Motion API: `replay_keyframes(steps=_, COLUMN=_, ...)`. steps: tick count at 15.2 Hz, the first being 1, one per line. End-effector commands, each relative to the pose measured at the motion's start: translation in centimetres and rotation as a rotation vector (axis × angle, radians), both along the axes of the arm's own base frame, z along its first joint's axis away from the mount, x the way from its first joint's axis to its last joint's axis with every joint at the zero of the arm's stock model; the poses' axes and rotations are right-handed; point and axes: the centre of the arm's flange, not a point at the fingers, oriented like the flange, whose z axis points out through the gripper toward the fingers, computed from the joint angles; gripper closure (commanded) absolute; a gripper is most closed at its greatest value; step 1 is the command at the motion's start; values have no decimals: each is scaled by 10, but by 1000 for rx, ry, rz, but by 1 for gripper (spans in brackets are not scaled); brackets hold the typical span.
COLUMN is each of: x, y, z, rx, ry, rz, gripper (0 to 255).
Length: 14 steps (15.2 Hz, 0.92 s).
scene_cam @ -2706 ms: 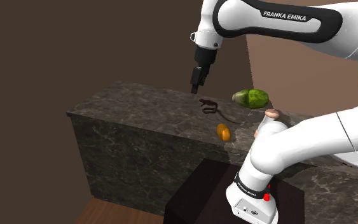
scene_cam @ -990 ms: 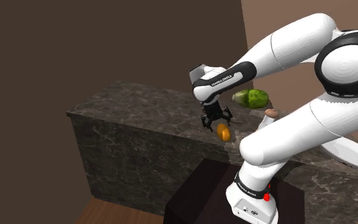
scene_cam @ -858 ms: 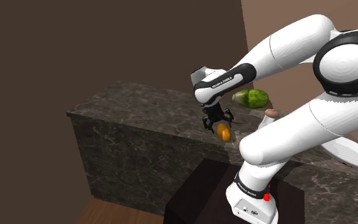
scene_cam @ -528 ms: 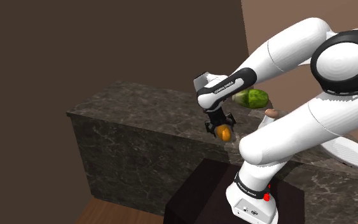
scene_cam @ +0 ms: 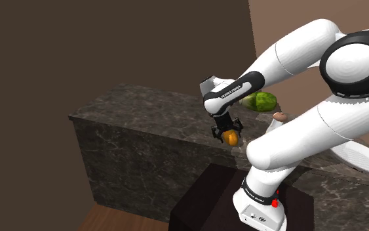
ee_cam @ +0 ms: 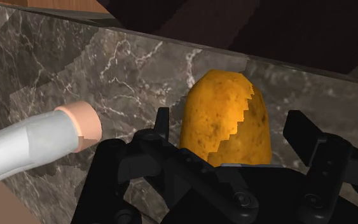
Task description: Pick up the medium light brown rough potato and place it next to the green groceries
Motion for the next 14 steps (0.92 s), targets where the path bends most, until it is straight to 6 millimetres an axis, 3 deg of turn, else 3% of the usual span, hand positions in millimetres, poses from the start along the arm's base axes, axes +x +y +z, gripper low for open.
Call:
replay_keyframes(steps=1, x=0, y=0, z=0, rx=0, ry=0, rz=0, gripper=255)
replay_keyframes(steps=10, x=0, y=0, z=0, rx=0, ry=0, rz=0, gripper=255)
replay_keyframes(steps=14, x=0, y=0, z=21, rx=0, ry=0, rz=0, gripper=255)
